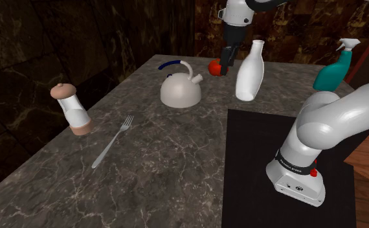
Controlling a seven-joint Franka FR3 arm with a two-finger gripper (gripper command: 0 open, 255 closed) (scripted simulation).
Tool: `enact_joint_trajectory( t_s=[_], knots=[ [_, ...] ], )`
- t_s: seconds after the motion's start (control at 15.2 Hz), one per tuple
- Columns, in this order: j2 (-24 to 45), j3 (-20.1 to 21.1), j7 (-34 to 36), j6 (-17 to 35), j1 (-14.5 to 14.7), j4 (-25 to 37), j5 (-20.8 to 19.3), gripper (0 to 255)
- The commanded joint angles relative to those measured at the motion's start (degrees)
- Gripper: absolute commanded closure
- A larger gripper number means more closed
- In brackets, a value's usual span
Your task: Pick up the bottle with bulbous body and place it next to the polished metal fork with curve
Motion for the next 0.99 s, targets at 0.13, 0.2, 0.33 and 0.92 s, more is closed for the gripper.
enact_joint_trajectory(
  t_s=[0.13, 0.2, 0.33, 0.92],
  knots=[
    [-1.28, -1.97, -2.16, -2.89, -0.72, 1.47, -1.10, 0],
    [-1.80, -2.94, -3.25, -4.30, -1.07, 2.31, -1.67, 0],
    [-2.58, -4.89, -5.43, -7.09, -1.74, 4.20, -2.85, 0],
    [-2.60, -12.57, -14.60, -17.52, -3.84, 14.50, -7.65, 0]
  ],
)
